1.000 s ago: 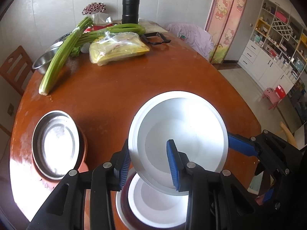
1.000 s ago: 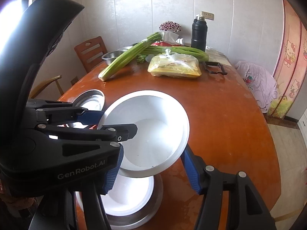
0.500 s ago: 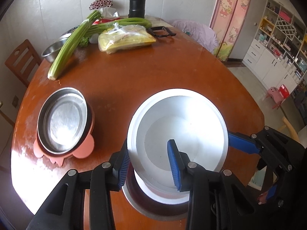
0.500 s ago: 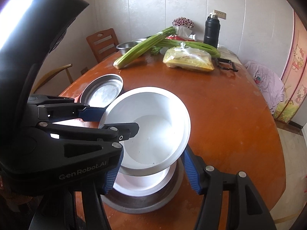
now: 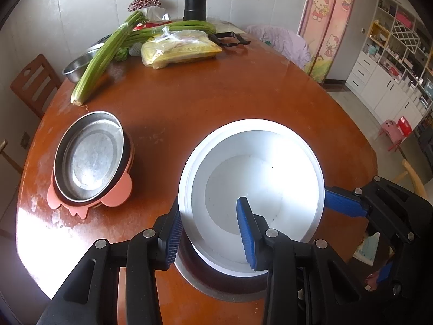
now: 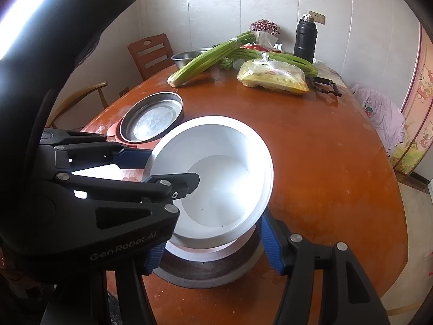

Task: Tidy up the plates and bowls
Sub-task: 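Carry the second bowl over the first white bowl and lower it in, then open the left tool to release the stacked bowl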

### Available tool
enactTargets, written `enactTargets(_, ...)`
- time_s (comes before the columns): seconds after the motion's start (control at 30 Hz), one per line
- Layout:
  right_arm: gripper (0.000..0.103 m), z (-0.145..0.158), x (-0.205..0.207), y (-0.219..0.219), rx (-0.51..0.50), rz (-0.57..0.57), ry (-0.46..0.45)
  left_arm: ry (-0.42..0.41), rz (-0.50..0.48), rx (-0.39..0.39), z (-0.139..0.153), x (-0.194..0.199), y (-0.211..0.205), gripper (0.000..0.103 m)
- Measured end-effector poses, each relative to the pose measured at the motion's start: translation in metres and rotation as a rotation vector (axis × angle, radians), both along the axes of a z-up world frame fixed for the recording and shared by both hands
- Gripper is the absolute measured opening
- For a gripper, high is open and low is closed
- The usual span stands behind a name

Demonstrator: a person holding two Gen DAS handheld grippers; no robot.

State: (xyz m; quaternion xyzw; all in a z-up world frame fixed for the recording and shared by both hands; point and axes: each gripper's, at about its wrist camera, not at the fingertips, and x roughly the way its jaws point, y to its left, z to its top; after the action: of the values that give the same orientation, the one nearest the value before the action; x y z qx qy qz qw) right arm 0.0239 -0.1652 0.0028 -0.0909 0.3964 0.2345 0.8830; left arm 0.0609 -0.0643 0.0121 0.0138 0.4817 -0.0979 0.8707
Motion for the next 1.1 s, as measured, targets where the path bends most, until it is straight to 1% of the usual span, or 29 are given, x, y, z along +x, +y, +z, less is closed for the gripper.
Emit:
enactTargets(0.67,0.062,-0.011,0.002,0.004,0.001,0.012,0.042,0.031,0.012,0.000,-0.014,0.002,0.004,0.039)
enactTargets(0.9,0.062,-0.013,0.003,0.007,-0.023,0.011,0.029,0.040,0.014,-0.003,-0.019,0.003,0.005,0.039)
enactTargets(1.1,0.062,-0.015,0.005,0.008,-0.027,0.008,0.036,0.042,0.011,-0.008,-0.021,0.005,0.006,0.039)
